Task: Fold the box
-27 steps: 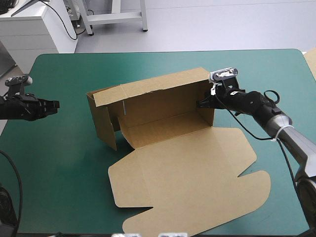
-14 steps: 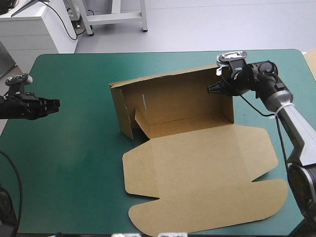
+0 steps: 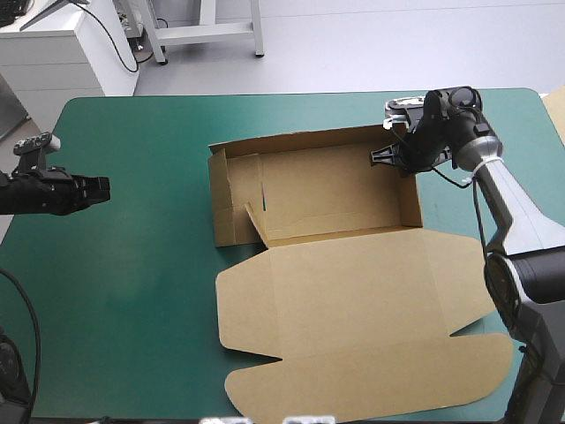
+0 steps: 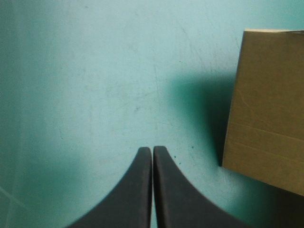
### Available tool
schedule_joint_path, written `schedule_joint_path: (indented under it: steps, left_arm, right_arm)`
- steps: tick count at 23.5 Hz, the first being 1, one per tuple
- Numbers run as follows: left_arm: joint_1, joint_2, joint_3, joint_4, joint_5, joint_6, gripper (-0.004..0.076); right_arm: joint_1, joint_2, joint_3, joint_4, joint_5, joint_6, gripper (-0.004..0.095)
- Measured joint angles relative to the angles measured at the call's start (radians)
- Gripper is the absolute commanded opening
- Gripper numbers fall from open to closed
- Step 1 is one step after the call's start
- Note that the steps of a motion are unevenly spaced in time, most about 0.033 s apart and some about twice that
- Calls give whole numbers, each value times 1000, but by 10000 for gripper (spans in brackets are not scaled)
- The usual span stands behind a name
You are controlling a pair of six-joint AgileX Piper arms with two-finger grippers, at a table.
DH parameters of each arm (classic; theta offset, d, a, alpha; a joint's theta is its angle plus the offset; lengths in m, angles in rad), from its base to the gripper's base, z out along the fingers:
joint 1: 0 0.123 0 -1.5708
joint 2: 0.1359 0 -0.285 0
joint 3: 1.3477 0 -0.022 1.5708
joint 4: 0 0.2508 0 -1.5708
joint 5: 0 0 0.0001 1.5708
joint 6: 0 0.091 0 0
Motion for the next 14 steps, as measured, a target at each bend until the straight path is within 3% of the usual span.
schedule_joint_path:
  steps: [4,6,14]
  left_arm:
    - [0,0,1,-4,0,0,-8]
    - [0,0,1,-10,-4,0,-8]
    - [0,0,1,-35,-7,4,-8]
  right_arm:
    - [-2,43,-12,1,-47,-8,7]
    - [-3,68,-12,7,-56,-17,59]
    - [0,138,-33,56,26,-60,576]
